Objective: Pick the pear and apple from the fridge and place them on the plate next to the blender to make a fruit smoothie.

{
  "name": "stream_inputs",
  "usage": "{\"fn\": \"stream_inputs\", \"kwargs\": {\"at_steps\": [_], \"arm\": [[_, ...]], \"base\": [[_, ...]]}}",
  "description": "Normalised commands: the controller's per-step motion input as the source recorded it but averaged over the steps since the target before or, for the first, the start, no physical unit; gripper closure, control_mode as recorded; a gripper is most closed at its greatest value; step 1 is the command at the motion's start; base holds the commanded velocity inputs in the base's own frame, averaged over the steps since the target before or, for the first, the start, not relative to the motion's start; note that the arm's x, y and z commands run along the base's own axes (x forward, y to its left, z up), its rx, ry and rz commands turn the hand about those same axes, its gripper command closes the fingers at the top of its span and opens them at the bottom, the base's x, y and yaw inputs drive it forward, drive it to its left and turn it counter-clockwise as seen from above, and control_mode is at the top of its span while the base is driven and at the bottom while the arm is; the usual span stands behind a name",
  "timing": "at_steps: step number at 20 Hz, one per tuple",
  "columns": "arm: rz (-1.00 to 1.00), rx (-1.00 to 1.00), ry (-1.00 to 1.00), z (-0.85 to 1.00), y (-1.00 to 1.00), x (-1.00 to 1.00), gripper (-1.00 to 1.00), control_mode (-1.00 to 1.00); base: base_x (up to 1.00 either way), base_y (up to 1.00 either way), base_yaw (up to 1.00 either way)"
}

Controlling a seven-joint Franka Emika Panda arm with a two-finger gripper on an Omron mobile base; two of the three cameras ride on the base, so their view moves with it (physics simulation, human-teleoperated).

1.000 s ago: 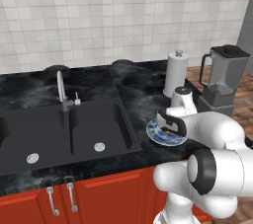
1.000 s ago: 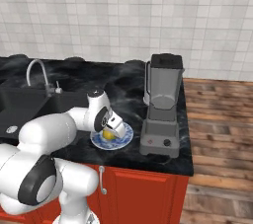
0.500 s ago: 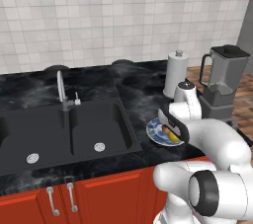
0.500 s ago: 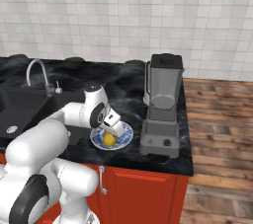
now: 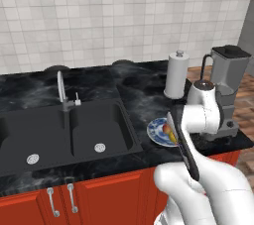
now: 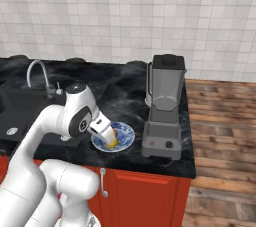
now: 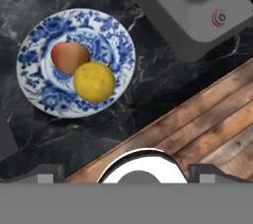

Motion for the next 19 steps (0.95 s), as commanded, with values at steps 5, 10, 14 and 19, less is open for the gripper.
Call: {"fn": "stream_inputs", "kwargs": {"at_steps": [5, 10, 14, 19], "arm": [[0.00, 0.00, -0.12, 0.38, 0.44, -0.71, -1.00, -1.00], [0.00, -0.05, -0.19, 0.93, 0.09, -0.33, -1.00, -1.00], [0.00, -0.05, -0.19, 0.80, 0.17, -0.31, -1.00, -1.00], [0.00, -0.01, -0.24, 0.40, 0.21, -0.42, -1.00, -1.00]], "base": [[0.00, 0.00, 0.00], [0.00, 0.00, 0.00], [0.00, 0.00, 0.00], [0.00, 0.00, 0.00]]}}
